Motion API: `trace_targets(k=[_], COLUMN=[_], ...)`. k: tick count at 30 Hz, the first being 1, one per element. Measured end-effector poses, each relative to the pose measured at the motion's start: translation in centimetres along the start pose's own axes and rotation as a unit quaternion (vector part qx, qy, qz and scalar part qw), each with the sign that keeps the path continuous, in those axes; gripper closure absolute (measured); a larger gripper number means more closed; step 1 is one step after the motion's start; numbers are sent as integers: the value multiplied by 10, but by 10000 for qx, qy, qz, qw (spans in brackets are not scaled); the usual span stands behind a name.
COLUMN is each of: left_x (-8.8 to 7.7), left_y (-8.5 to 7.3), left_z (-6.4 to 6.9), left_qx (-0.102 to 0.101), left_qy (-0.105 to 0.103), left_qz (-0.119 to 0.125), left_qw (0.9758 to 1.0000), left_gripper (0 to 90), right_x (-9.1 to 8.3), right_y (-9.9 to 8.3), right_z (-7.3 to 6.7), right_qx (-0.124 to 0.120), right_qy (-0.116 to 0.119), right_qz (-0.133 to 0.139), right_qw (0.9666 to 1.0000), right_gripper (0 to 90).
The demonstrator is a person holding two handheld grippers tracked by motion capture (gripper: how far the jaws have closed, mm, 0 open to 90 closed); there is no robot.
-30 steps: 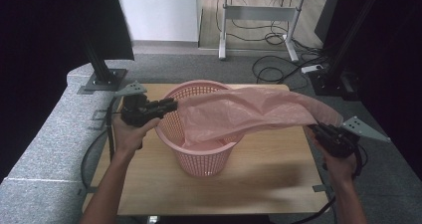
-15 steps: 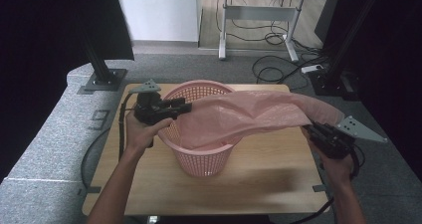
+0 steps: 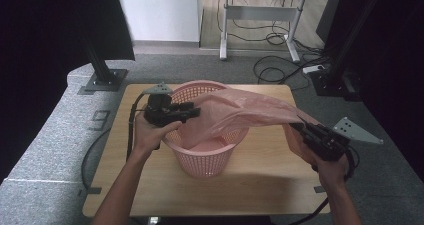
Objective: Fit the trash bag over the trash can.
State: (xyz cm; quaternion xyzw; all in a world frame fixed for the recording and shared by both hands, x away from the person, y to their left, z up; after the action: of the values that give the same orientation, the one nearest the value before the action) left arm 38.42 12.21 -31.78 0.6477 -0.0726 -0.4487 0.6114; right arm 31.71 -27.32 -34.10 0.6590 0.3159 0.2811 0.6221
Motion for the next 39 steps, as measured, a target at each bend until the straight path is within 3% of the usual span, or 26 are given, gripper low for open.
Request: trace_targets(k=[4,8,19,25,28,31,39], left_x=[3,6,6,9,11,11,0], left_y=[1,1,1,2,2,1,-2], left_z=[3,4,6,8,9,9,4], left_qx=[30,6,106,162,173,188,109], left_qy=[-49,-162,-151,-156,-161,-178,-200], left_qz=[-60,-104,-213,-302,-375,-383,-253], left_qw=[10000,9998,9996,9993,9990,9989,9994], left_gripper=[592,592,596,601,602,603,588], right_x=[-5,-21,-42,-29,-14,0,4], right_y=[6,10,20,21,17,11,5], right_z=[0,8,14,3,-7,-14,-9], right_qx=[-120,26,52,47,39,-132,-19], right_qy=[-103,-252,-405,-149,-9,16,21], right_qz=[43,217,481,482,367,140,102], right_qw=[9999,9994,9980,9987,9993,9998,9999], right_gripper=[856,869,880,880,879,879,878])
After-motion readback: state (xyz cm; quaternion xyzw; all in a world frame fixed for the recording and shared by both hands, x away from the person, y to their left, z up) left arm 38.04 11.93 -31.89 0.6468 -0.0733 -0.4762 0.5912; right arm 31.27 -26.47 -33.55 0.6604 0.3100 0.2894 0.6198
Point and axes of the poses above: each handheld gripper's, and its own axes: x roughly forward along the jaws, y roughly out of its top, z roughly to its right, the point moved 3 cm from there along x, roughly forward along the jaws, and after that the axes turned 10 degrees about y, right-handed, at the moved point
